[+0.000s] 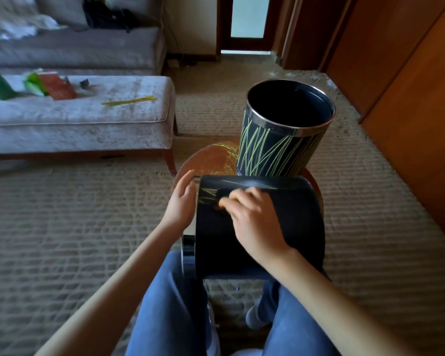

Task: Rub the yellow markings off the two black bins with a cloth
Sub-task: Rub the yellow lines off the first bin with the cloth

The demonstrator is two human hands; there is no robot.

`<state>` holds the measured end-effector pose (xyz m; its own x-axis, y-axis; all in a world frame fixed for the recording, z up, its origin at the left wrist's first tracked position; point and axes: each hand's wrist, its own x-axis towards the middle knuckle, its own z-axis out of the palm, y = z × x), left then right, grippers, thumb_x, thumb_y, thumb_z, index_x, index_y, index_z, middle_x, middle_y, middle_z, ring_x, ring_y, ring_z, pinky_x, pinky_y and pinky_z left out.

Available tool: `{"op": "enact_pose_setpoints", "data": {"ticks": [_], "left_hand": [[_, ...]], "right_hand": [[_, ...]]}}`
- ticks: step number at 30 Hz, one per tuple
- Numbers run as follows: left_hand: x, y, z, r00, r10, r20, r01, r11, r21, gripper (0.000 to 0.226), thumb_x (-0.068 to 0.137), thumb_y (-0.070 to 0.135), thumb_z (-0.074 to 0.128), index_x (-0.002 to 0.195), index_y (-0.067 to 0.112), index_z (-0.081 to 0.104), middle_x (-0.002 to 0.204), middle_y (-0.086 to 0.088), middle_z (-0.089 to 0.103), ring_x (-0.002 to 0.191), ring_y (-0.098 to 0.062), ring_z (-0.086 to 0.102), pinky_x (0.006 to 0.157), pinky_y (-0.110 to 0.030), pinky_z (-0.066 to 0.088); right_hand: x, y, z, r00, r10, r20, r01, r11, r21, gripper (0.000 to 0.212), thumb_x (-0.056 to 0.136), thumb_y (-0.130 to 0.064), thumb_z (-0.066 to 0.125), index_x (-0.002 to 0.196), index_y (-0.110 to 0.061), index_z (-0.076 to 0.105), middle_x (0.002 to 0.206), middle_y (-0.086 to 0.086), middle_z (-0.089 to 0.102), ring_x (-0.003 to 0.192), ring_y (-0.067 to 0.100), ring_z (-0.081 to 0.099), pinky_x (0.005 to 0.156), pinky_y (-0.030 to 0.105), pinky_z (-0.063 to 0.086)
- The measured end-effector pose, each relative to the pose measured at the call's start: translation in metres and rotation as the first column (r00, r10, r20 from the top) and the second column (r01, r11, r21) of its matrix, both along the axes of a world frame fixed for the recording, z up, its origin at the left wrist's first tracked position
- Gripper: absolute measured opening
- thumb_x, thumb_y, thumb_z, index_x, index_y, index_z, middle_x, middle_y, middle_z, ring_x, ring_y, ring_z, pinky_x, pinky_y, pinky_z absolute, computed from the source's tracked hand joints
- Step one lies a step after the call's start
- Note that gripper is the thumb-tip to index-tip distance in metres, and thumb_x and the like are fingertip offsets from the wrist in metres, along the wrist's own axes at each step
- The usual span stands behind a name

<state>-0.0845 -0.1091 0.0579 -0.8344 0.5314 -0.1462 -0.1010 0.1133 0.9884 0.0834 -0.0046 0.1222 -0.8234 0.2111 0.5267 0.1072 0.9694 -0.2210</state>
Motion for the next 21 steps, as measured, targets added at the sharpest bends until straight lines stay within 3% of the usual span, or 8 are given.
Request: {"op": "enact_pose_setpoints", "data": {"ticks": [3, 5, 11, 14, 18, 21], "left_hand": [[-0.003, 0.003, 0.001, 0.998, 0.021, 0.052, -0.021, 1.000, 0.012, 0.035, 0.079, 0.054, 0.051, 0.111, 0.066, 0.060, 0.145, 0.003, 0.056, 0.137, -0.017, 0.050, 0.118, -0.049, 0.034], [-0.001, 0.002, 0.003, 0.998, 0.023, 0.063, -0.025, 0.999, 0.034, 0.035, 0.077, 0.054, 0.052, 0.109, 0.064, 0.062, 0.145, 0.003, 0.057, 0.137, -0.016, 0.050, 0.119, -0.048, 0.034], [0.024, -0.010, 0.013, 1.000, 0.017, 0.008, -0.017, 0.998, 0.068, 0.066, 0.082, 0.053, 0.048, 0.145, 0.031, 0.049, 0.152, 0.004, 0.048, 0.143, -0.011, 0.041, 0.123, -0.045, 0.028], [0.027, -0.011, 0.018, 0.999, 0.043, 0.011, -0.044, 0.997, 0.070, 0.061, 0.089, 0.049, 0.044, 0.147, 0.028, 0.048, 0.153, 0.004, 0.047, 0.143, -0.009, 0.040, 0.123, -0.043, 0.027], [0.027, -0.008, 0.027, 0.997, 0.065, 0.041, -0.068, 0.996, 0.054, 0.052, 0.088, 0.053, 0.047, 0.137, 0.037, 0.054, 0.149, 0.002, 0.053, 0.140, -0.013, 0.046, 0.121, -0.046, 0.031], [0.033, -0.012, 0.032, 0.997, 0.073, 0.021, -0.074, 0.997, 0.024, 0.040, 0.106, 0.034, 0.038, 0.144, 0.032, 0.050, 0.151, 0.004, 0.049, 0.141, -0.012, 0.042, 0.122, -0.044, 0.029]], "right_hand": [[0.039, -0.017, -0.012, 0.987, 0.160, -0.009, -0.158, 0.984, 0.083, 0.022, 0.086, 0.002, 0.062, 0.095, -0.016, 0.072, 0.094, 0.000, 0.064, 0.083, 0.024, 0.055, 0.073, 0.038, 0.044], [0.039, -0.017, -0.012, 0.979, 0.205, -0.002, -0.203, 0.972, 0.114, 0.022, 0.089, 0.000, 0.058, 0.095, -0.016, 0.071, 0.095, 0.000, 0.065, 0.083, 0.024, 0.055, 0.072, 0.037, 0.043], [-0.056, 0.004, 0.013, 0.997, 0.009, 0.074, -0.009, 1.000, -0.001, 0.024, 0.078, 0.007, 0.066, 0.088, -0.013, 0.074, 0.083, 0.004, 0.065, 0.075, 0.031, 0.052, 0.063, 0.040, 0.048], [-0.071, 0.004, 0.017, 0.987, -0.039, 0.154, 0.043, 0.999, -0.022, 0.022, 0.080, 0.005, 0.065, 0.090, -0.012, 0.075, 0.087, 0.005, 0.066, 0.081, 0.033, 0.053, 0.067, 0.044, 0.050], [-0.029, -0.021, 0.000, 0.998, 0.060, 0.035, -0.061, 0.998, 0.036, 0.022, 0.082, 0.004, 0.063, 0.093, -0.013, 0.073, 0.088, 0.002, 0.063, 0.082, 0.028, 0.052, 0.070, 0.041, 0.044], [0.010, -0.031, -0.011, 0.975, 0.222, 0.008, -0.221, 0.969, 0.105, 0.018, 0.089, 0.000, 0.063, 0.095, -0.015, 0.071, 0.091, 0.000, 0.063, 0.087, 0.025, 0.056, 0.077, 0.040, 0.044]]}}
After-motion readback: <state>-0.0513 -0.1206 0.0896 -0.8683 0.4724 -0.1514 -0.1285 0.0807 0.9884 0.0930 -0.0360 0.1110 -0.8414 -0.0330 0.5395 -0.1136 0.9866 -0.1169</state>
